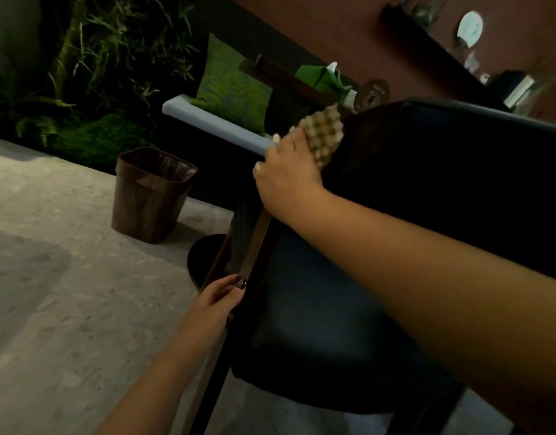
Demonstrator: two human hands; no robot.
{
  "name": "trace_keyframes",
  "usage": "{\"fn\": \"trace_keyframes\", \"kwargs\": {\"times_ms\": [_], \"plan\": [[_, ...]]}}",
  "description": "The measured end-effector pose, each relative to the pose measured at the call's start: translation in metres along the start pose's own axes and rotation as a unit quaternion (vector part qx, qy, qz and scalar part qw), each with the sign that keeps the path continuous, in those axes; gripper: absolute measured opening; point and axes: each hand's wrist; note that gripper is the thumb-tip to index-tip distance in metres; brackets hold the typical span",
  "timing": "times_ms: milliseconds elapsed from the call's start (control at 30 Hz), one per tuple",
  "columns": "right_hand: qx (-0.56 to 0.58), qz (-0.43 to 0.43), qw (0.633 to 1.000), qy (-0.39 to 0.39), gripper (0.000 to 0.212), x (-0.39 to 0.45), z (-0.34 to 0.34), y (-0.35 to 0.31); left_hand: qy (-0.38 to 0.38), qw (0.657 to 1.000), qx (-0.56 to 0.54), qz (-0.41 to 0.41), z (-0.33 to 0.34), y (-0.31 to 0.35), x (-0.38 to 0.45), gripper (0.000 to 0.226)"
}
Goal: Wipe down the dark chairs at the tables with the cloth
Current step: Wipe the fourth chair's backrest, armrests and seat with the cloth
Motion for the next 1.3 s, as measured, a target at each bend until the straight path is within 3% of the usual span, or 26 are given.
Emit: {"fn": "trace_keyframes", "kwargs": {"times_ms": [167,200,367,467,567,700,800,967,1067,1200,1300], "plan": [[0.061,0.139,0.988,-0.025,0.035,0.023,-0.003,0.025,-0.002,1.0,0.0,-0.009,-0.001,0.001,-0.003,0.026],[0.046,0.126,0.991,-0.028,0.036,0.022,-0.001,0.017,-0.001,1.0,-0.003,-0.012,-0.001,0.002,-0.004,0.029],[0.052,-0.138,0.988,0.044,0.031,-0.031,0.02,-0.06,0.02,0.999,-0.022,-0.025,-0.003,0.002,-0.005,0.047],[0.098,-0.217,0.969,0.067,0.031,-0.063,0.035,-0.102,0.062,0.998,0.019,0.002,-0.011,0.004,-0.001,0.05],[0.208,-0.267,0.936,0.094,0.043,-0.094,0.052,-0.129,0.098,0.995,-0.01,0.014,-0.018,0.002,-0.001,0.044],[0.402,-0.107,0.88,0.23,0.033,-0.145,0.082,-0.143,0.097,0.995,-0.006,0.005,-0.01,-0.005,0.0,0.023],[0.461,-0.068,0.862,0.202,0.027,-0.167,0.082,-0.163,0.065,0.998,0.021,-0.003,0.003,-0.015,0.0,0.025],[0.475,-0.098,0.853,0.194,0.024,-0.177,0.097,-0.148,0.07,0.997,0.027,0.003,0.016,-0.023,0.004,0.033],[0.504,-0.012,0.839,0.204,0.033,-0.199,0.113,-0.144,0.055,0.995,0.073,0.041,0.016,-0.024,0.003,0.031],[0.553,0.085,0.814,0.156,0.033,-0.186,0.101,-0.156,0.063,0.989,0.103,0.084,0.021,-0.02,-0.002,0.031],[0.587,0.102,0.795,0.114,0.03,-0.179,0.09,-0.149,0.069,0.982,0.135,0.114,0.04,-0.014,-0.018,0.051]]}}
Point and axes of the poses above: each hand's wrist, its own x-axis towards the middle knuckle, its own z-axis out of the palm, y = z × x, and after that the axes turned 7 degrees about -x, right-handed
